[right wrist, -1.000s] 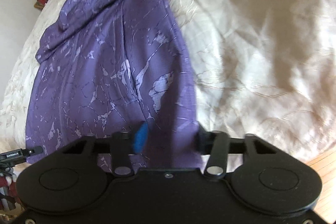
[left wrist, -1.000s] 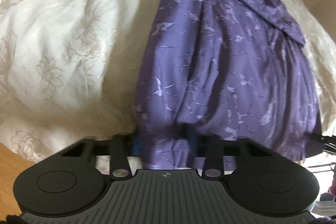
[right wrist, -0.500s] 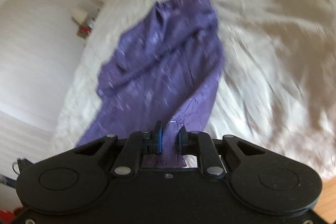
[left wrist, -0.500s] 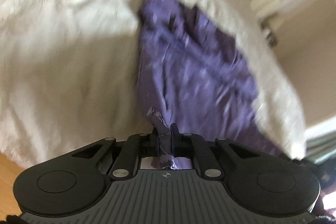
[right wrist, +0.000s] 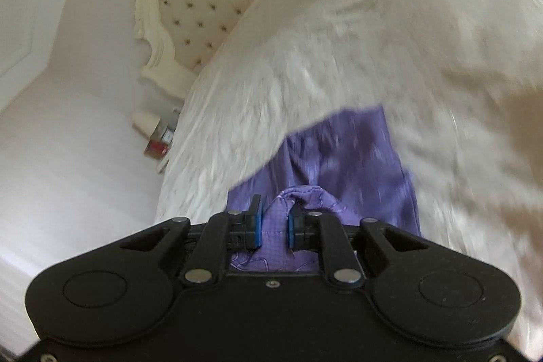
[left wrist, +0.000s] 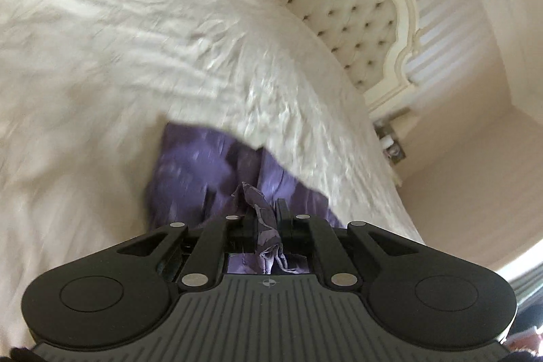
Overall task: Fold large clothes
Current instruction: 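Lift the hem end with both grippers and fold it toward the hood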
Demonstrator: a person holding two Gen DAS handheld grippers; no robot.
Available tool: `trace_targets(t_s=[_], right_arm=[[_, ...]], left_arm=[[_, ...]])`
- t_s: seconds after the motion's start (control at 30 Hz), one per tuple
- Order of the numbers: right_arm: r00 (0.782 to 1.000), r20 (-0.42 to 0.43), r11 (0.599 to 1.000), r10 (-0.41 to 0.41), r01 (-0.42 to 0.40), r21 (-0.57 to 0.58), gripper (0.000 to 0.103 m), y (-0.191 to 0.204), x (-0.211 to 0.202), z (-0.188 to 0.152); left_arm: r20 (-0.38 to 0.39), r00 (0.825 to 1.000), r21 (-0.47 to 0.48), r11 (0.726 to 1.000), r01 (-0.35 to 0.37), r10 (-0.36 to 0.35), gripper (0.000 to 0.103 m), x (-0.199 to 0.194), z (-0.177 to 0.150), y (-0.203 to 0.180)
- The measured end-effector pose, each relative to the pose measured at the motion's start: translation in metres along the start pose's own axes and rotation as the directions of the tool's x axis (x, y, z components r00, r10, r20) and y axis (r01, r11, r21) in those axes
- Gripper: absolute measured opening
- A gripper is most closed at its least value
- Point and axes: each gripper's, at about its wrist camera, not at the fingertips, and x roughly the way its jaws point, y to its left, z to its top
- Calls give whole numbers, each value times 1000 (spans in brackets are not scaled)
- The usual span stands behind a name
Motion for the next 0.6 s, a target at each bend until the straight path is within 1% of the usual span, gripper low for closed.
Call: trace_targets(t_s=[0.17, 0.3, 0.37, 0.43, 0.6], right_arm=[[998, 33, 999, -49, 49, 5, 22, 10, 47, 29], [993, 37, 994, -111, 110, 25, 22, 10, 83, 43], [990, 42, 990, -138, 136, 39, 22, 9, 93, 50], [986, 35, 986, -166, 164, 41, 22, 6, 105, 57], [971, -2, 971, -239, 239, 25, 22, 4, 141, 78]], left_arm=[[-25, 1000, 5, 1000, -3, 3, 9, 46, 35, 4], [-57, 998, -32, 999, -12, 10, 9, 81, 52, 10], [-73, 997, -39, 999, -19, 17, 9, 99, 60, 14], [-84, 996, -36, 999, -41, 38, 9, 115, 67, 18], [-102, 990, -66, 992, -108, 101, 9, 152, 80, 31]])
